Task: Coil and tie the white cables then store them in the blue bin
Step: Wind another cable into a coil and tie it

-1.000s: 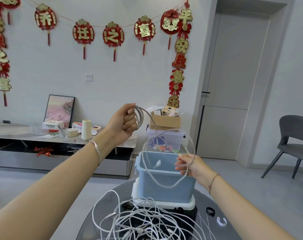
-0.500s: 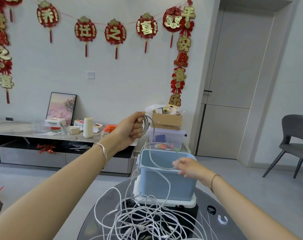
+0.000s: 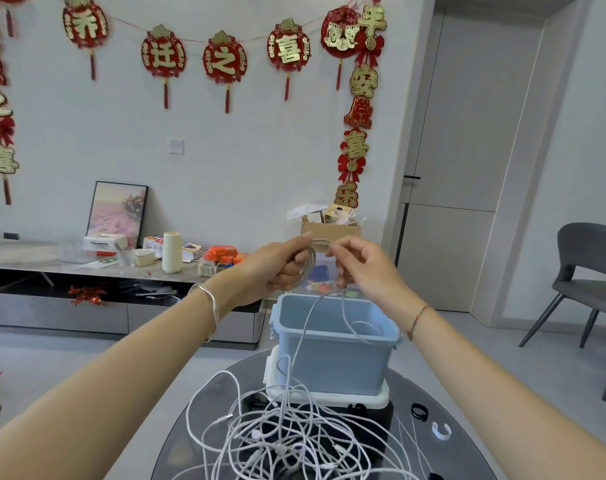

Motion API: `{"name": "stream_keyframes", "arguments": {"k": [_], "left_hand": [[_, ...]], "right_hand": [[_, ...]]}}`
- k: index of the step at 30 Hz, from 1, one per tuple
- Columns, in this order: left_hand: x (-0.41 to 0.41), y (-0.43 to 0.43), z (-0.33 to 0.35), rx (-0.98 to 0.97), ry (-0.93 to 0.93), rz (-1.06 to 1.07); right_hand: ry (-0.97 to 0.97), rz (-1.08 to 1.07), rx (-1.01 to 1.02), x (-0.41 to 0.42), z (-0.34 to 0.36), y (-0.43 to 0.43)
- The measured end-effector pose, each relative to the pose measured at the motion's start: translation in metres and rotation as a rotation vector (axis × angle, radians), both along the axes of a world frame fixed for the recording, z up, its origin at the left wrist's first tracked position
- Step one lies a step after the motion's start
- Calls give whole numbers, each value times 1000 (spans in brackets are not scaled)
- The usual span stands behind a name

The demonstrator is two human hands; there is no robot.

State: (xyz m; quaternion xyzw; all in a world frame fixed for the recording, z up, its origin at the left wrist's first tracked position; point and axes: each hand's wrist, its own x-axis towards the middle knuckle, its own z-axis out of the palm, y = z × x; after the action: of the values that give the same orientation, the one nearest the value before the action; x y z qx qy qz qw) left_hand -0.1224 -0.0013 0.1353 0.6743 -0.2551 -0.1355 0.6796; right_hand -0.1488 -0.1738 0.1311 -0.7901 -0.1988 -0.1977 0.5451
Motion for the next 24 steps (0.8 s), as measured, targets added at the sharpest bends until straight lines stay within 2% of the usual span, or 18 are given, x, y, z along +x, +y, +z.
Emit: {"name": "stream_keyframes", "arguments": {"k": [3, 5, 8, 11, 13, 16, 19, 21, 23, 24], "left_hand": [[-7, -1, 7, -101, 82, -153], [-11, -3, 14, -276, 150, -240], [-15, -9, 23, -591, 242, -342], [-9, -15, 32, -839, 245, -217], [-1, -14, 34, -882, 158, -41], [13, -13, 28, -669, -70, 191], [25, -11, 12, -291, -327, 373], [33, -4, 0, -124, -447, 445], [37, 5, -10, -67, -470, 477], [37, 8, -13, -87, -423, 484]], "right_hand": [[-110, -42, -23, 3, 1, -2], [-107, -48, -63, 6, -3, 0], [-90, -96, -241, 15, -18, 7], [-81, -152, -329, 14, -32, 15], [-111, -181, -427, 8, -36, 16], [-240, -199, -649, -2, -40, 14], [-372, -186, -609, -8, -41, 11], [-471, -223, -621, -11, -40, 7], [-518, -232, -613, -13, -38, 2], [-500, -201, -572, -13, -37, 0]]}}
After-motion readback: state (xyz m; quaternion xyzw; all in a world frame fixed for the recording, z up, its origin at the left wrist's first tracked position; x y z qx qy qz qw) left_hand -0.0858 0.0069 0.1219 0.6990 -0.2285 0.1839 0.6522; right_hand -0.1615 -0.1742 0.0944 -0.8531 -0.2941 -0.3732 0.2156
